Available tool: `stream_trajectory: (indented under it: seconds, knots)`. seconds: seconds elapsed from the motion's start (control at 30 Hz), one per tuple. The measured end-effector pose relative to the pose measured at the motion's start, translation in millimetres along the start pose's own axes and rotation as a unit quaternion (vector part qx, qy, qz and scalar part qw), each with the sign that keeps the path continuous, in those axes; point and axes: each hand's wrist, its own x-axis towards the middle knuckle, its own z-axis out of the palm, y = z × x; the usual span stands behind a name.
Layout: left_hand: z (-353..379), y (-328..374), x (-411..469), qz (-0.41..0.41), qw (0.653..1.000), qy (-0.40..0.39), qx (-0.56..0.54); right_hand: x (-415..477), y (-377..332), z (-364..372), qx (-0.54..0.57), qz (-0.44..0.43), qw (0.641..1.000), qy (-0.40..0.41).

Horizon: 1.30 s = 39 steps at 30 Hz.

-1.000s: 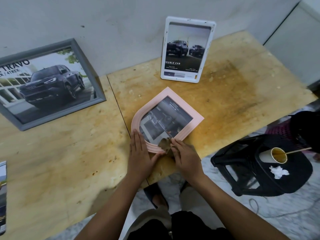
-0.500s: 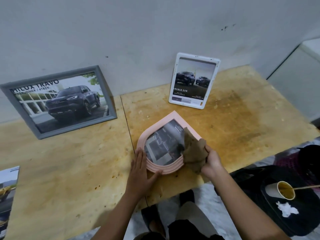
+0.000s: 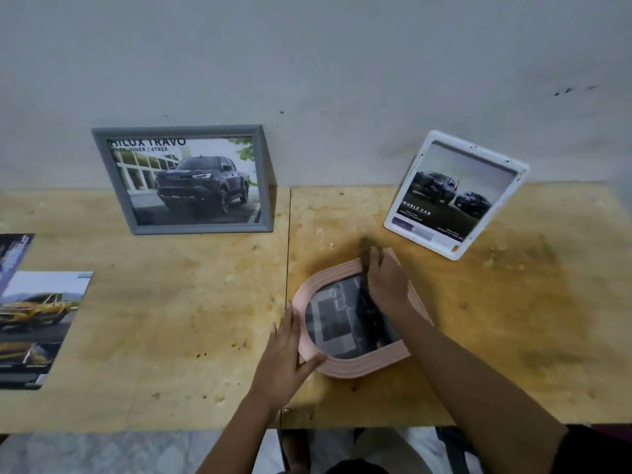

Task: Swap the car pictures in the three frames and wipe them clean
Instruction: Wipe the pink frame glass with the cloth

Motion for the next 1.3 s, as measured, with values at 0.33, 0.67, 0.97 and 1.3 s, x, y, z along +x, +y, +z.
stream_trajectory:
  seconds: [0.33, 0.67, 0.97, 1.3]
  knots:
    - [4, 4, 1, -0.015, 1.000, -0.017, 0.019, -30, 1, 46, -0.145, -0.190, 0.956, -0.173]
    - [0, 6, 0, -0.017, 0.999, -0.013, 0.024, -27, -29, -2, 0.068, 0.008, 0.961, -0.267]
    - [2, 4, 1, -0.019, 0.999, -0.028, 0.017, -47, 25, -42, 0.216, -0.022, 0.973, 0.078]
    - [4, 3, 7, -0.027, 0.997, -0.067, 0.027, -57, 53, 27, -0.225, -0.136, 0.960, -0.095]
